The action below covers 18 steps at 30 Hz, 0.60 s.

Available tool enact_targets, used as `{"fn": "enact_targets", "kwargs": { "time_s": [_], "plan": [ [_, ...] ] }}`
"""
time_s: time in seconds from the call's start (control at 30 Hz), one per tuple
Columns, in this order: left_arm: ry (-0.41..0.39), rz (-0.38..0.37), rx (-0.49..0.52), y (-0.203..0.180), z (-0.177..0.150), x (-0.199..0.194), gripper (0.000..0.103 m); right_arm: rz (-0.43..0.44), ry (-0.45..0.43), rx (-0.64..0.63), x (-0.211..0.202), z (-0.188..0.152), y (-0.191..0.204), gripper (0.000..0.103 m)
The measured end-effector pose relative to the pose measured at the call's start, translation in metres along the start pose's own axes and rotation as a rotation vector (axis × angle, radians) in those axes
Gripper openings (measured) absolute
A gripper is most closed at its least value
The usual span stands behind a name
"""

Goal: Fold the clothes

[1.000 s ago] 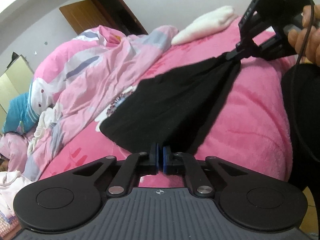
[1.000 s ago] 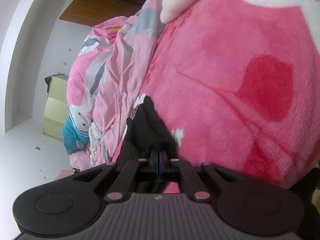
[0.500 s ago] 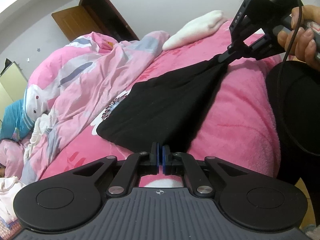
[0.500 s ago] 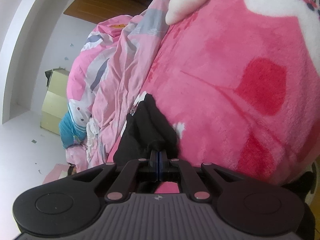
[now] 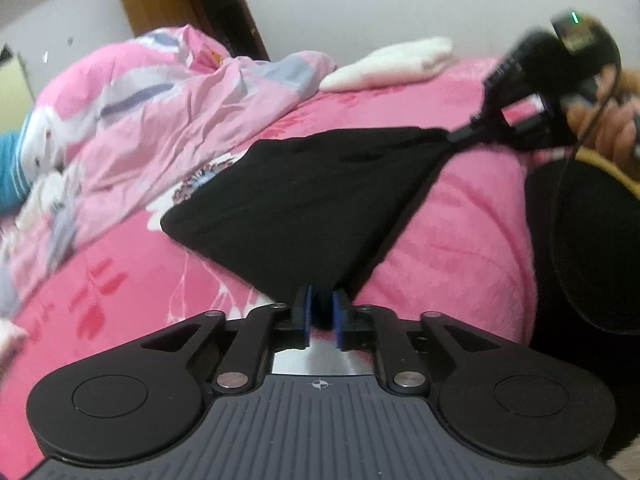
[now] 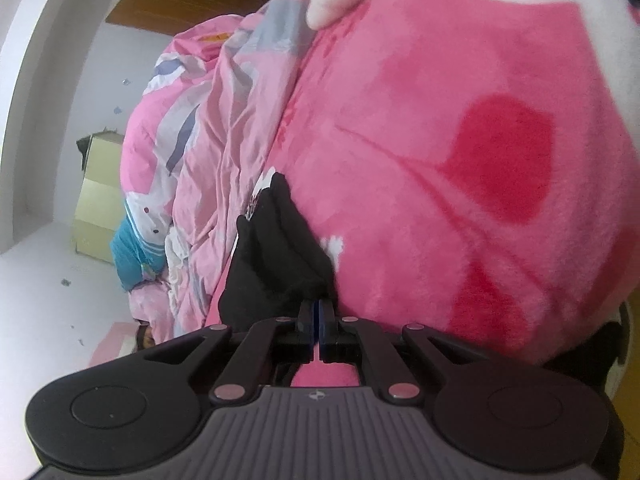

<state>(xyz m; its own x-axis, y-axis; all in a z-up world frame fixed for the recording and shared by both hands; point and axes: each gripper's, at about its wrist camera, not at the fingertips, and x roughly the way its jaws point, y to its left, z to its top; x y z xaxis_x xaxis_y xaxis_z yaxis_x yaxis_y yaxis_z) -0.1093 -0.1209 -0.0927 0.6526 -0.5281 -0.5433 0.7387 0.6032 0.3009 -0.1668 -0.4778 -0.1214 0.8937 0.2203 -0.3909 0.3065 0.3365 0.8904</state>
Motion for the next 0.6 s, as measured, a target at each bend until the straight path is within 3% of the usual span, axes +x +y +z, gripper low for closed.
{"fn": "enact_targets", "kwargs": {
  "time_s": [0.27,0.43,0.6],
  "plan": [
    [-0.024,-0.026,-0.178,0.037,-0.006,-0.011,0.034,-0.013,-0.064,-0.145,-0.027,0.026,0.017,0.005],
    [-0.028,-0.047,-0.328,0.059,0.003,0.003,0.035,-0.027,-0.003,-0.325,0.006,0.044,0.054,0.015],
    [-0.043,-0.089,-0.356,0.058,0.020,0.024,0.035,-0.053,0.099,-0.494,0.047,0.049,0.078,0.019]
  ]
}}
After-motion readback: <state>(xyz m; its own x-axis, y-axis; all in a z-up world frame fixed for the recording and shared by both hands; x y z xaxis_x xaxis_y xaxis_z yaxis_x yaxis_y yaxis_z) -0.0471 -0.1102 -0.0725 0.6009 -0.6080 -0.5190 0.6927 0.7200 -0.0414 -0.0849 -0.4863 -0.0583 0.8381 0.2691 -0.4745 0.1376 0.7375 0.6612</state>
